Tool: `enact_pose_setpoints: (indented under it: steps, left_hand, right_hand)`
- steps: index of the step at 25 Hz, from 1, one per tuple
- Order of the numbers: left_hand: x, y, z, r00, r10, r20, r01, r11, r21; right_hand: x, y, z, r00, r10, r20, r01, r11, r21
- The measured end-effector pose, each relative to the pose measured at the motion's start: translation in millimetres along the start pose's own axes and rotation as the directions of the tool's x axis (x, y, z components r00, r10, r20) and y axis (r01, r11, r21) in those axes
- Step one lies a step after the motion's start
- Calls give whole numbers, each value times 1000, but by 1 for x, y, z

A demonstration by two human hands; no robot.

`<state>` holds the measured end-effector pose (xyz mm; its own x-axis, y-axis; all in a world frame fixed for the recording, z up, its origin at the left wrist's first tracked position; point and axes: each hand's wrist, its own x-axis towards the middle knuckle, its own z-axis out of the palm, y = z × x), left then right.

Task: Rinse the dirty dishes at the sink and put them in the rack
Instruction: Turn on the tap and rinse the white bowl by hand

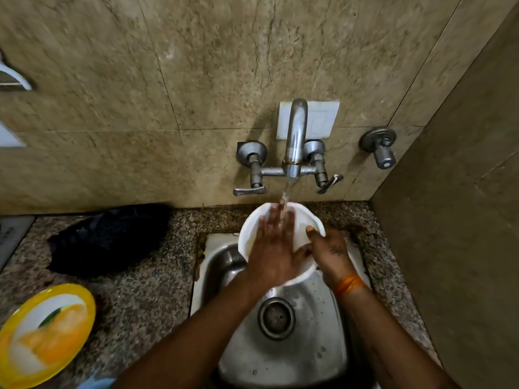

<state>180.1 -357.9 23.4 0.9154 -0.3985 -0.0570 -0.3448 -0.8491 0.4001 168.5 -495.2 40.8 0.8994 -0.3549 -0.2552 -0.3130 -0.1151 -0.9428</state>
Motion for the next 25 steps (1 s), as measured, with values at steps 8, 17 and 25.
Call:
enact_pose_setpoints:
  steps: [8, 17, 25]
  left_hand:
    - [-49, -65, -5, 976, 199, 82, -216, 909, 357]
    - [-63, -62, -7, 960, 238, 148, -271, 924, 271]
    - [-67, -70, 1, 799, 489, 350, -580, 781, 233]
  right_hand:
    - [-20, 17, -3, 981, -9, -196, 24, 997, 71]
    - [-30, 43, 2, 965, 78, -250, -62, 995, 74]
    - [-38, 53, -10, 960, 239, -144, -227, 969, 94]
